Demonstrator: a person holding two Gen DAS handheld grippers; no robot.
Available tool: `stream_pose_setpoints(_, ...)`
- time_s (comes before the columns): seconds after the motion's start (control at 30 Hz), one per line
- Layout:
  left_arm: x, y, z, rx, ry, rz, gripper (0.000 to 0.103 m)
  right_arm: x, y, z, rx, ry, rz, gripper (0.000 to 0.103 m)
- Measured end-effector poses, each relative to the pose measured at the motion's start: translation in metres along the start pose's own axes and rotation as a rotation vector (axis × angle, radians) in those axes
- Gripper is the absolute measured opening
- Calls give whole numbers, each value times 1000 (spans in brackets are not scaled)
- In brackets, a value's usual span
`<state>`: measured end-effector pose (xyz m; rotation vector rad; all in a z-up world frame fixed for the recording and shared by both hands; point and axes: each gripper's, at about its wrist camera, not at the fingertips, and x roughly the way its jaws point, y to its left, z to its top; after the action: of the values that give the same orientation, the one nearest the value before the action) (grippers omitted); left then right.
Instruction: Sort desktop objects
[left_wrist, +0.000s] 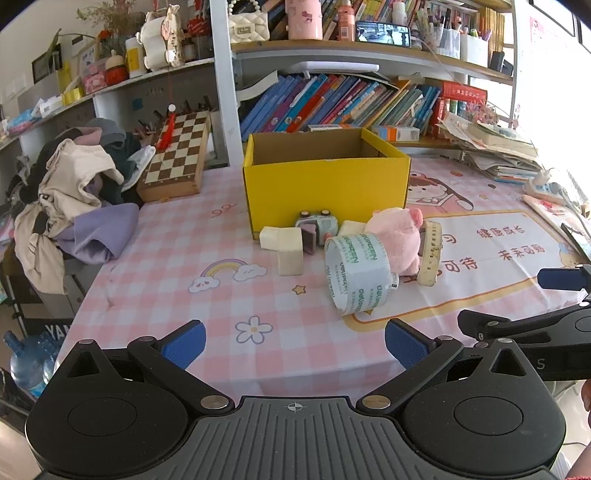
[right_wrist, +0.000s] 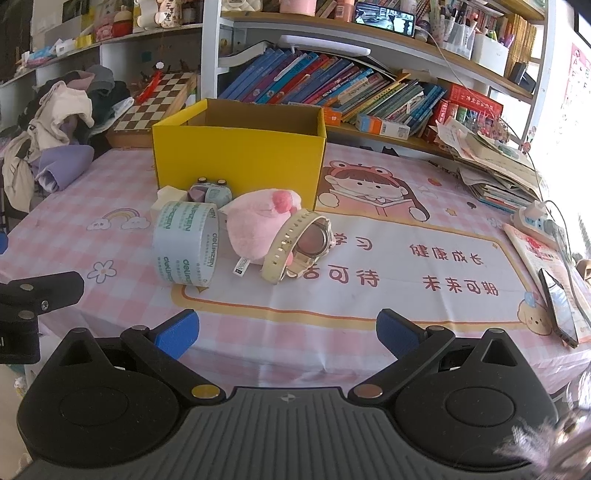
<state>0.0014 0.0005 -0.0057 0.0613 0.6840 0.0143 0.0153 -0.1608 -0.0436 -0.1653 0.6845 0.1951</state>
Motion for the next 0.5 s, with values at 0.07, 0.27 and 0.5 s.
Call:
stream_pose_setpoints(0.07,1,0,0,0,2,1,103,0,1,0,-3,0,-1,103)
stream_pose_setpoints(0.27,3,1,0,0,7,0,103,2,1,1,-9,0,-5,103)
stream_pose_setpoints(0.5,3,4,1,-6,9,-17,103,2,3,2,-16,0,-5,103)
